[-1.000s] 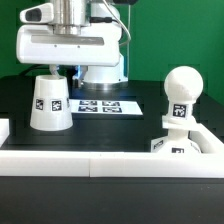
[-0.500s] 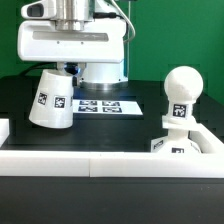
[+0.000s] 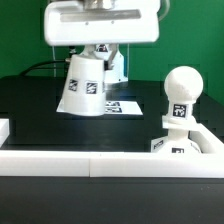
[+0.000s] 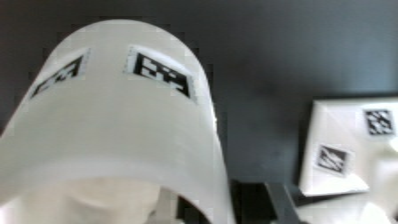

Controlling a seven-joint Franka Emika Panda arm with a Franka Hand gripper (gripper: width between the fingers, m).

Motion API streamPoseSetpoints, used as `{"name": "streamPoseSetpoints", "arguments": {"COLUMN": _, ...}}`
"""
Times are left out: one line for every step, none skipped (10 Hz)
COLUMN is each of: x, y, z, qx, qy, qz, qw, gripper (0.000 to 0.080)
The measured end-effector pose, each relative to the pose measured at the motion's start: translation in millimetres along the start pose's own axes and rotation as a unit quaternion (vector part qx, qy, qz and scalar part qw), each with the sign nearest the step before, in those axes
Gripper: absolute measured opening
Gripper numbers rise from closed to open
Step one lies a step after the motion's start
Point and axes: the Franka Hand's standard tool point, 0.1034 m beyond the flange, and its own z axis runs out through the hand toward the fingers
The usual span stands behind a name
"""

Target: Assemble lamp

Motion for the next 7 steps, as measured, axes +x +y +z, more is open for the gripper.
{"name": "streamPoseSetpoints", "arguments": {"x": 9.6, "y": -14.5, "z": -7.9, "qx": 0.005, "qy": -0.002, "qz": 0.018, "qw": 1.000, "gripper": 0.0044}}
{"name": "streamPoseSetpoints", "arguments": {"x": 26.2, "y": -33.9, "z": -21.1, "qx": 0.012, "qy": -0.006, "qz": 0.037, "qw": 0.999, "gripper": 0.0044}}
{"name": "streamPoseSetpoints", "arguments": {"x": 36.3, "y": -44.2, "z": -29.8, "qx": 0.015, "qy": -0.007, "qz": 0.048, "qw": 0.999, "gripper": 0.0044}}
{"name": "streamPoseSetpoints", "arguments": {"x": 40.3, "y": -47.8, "z": -32.9, "qx": 0.017, "qy": -0.009, "qz": 0.051, "qw": 0.999, "gripper": 0.0044}}
{"name": "streamPoseSetpoints", "arguments": {"x": 37.8, "y": -45.3, "z": -30.0, "qx": 0.015, "qy": -0.010, "qz": 0.051, "qw": 0.999, "gripper": 0.0044}}
{"name": "streamPoseSetpoints", "arguments": {"x": 37.5, "y": -45.3, "z": -29.4, "qx": 0.015, "qy": -0.010, "qz": 0.051, "qw": 0.999, "gripper": 0.0044}}
{"name": "streamPoseSetpoints", "arguments": {"x": 37.4, "y": -45.3, "z": -29.4, "qx": 0.015, "qy": -0.010, "qz": 0.051, "qw": 0.999, "gripper": 0.0044}}
